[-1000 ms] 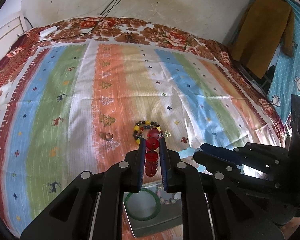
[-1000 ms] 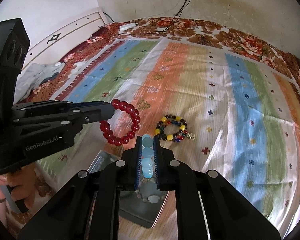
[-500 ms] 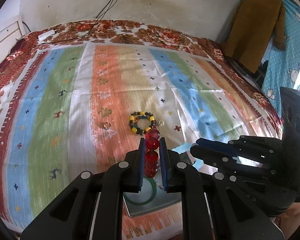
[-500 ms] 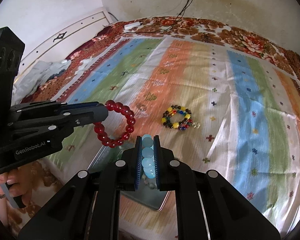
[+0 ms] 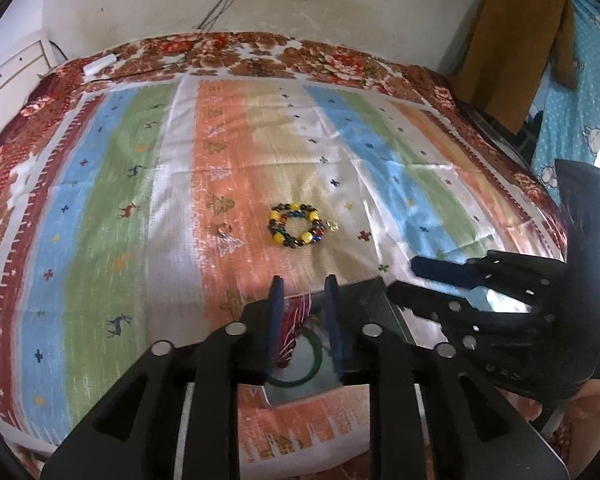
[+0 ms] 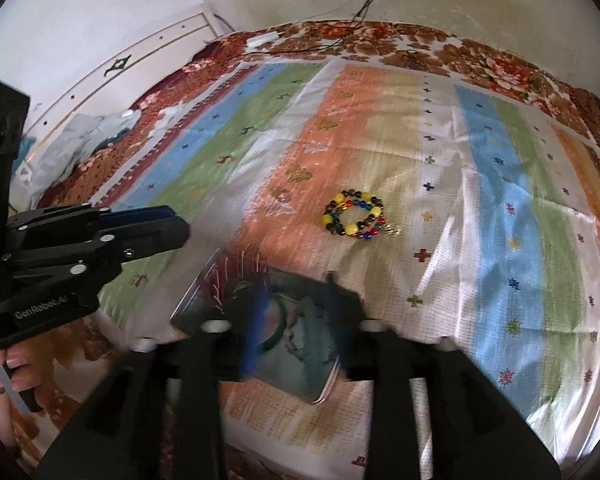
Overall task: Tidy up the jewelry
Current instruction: 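Open left tool over tin box while right tool releases light-blue bracelet into it, then move both open tools toward the yellow-bead bracelet and silver ring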
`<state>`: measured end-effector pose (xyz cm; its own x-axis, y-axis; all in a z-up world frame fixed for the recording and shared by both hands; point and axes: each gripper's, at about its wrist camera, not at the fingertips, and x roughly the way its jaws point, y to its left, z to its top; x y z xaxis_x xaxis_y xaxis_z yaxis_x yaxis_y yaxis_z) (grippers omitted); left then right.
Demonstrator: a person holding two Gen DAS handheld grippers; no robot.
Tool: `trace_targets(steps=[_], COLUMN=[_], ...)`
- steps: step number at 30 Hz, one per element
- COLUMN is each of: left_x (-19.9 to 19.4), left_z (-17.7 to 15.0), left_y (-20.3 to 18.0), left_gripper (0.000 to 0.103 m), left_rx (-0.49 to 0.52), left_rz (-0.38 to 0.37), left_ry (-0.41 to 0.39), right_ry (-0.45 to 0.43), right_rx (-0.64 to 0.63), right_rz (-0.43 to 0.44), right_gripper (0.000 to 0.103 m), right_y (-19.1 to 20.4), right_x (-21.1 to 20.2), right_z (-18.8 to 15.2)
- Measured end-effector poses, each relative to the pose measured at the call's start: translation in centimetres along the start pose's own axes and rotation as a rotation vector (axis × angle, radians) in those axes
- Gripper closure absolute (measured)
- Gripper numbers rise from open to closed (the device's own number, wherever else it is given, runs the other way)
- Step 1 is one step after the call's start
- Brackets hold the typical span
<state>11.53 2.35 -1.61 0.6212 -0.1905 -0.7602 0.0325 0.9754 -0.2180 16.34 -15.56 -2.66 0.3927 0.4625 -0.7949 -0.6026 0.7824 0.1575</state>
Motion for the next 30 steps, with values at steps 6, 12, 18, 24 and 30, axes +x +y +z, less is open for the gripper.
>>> trace_targets(steps=[6, 12, 18, 24, 30], left_x=[0.5, 0.7, 1.7, 2.6, 4.1], left_z=[0.2, 0.5, 1.0, 2.0, 3.0], left_y=[0.9, 0.9, 1.5, 2.0, 3.4], left_gripper=[0.069, 0.062, 0.052, 0.044, 0.041], left_rx=[-0.014, 0.009, -0.003, -0.002, -0.044], left_rz=[0.054, 0.093, 0.113, 0.126, 0.136], left_ry=[0.009, 0.000, 0.006, 0.008, 0.038], right_ry=[-0.004, -0.032, -0.059, -0.046, -0.025], right_rx=[0.029, 0.021, 0.054, 0.063, 0.093], right_rz=[-0.034, -0.075, -0.094, -0.110, -0.101], right_gripper=[0.058, 0.053, 0.049, 0.044, 0.040], right_y=[-0.9, -1.1, -2.2, -2.9, -3.8], right_x=[0.2, 0.1, 0.2, 1.2, 2.4], right_z=[0.2, 0.4, 1.0, 1.4, 2.2])
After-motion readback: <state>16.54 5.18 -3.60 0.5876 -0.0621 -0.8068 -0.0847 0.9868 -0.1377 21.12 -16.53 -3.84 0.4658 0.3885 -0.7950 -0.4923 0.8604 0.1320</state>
